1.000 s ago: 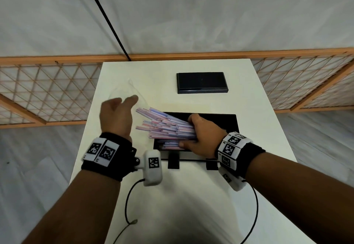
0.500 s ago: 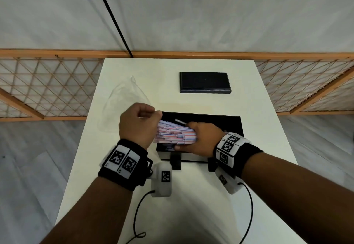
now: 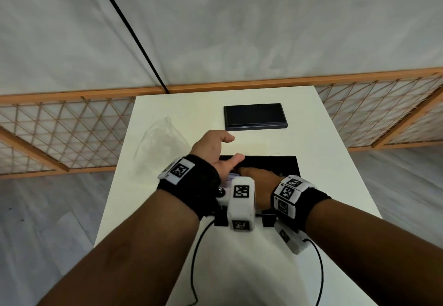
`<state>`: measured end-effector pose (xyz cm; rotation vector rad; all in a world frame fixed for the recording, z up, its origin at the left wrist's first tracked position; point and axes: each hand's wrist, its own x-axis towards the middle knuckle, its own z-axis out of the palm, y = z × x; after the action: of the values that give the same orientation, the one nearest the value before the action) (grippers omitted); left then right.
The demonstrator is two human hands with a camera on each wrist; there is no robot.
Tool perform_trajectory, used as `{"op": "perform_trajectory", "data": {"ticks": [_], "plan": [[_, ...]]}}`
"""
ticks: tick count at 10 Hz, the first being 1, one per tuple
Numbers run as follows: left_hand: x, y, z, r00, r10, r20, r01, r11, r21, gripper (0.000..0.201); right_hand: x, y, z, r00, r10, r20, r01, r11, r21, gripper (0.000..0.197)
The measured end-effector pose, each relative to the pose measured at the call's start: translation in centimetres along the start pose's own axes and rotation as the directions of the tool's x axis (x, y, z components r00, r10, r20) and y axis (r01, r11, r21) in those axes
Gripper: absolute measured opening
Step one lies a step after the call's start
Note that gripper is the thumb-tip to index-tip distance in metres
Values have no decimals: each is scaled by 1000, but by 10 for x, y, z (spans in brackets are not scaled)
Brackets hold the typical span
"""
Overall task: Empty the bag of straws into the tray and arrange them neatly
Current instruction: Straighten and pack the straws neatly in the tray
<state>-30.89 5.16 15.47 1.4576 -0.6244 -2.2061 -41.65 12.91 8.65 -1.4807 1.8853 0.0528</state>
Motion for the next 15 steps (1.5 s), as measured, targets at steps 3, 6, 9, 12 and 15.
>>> {"op": "perform_trajectory", "data": {"ticks": [3, 6, 9, 12, 15], "plan": [[45, -6, 2, 991, -105, -84, 121, 969, 217, 27, 9, 14, 16, 981, -193, 3, 192, 976, -104, 104], [27, 6, 10, 989, 147, 13, -57, 295, 954, 40, 2, 26, 13, 977, -205, -61, 201, 978, -59, 93], [30, 0, 23, 987, 86, 135, -97, -354, 930, 46, 4, 32, 14, 968, -250, -21, 244, 959, -146, 94], [47, -4, 11, 981, 58, 184, -116, -584, 803, 53, 6, 36, 15, 966, -251, -56, 239, 957, -163, 97], [67, -14, -3, 967, 109, 229, -114, -619, 777, 57, 5, 36, 13, 962, -271, -32, 258, 942, -215, 84]]}}
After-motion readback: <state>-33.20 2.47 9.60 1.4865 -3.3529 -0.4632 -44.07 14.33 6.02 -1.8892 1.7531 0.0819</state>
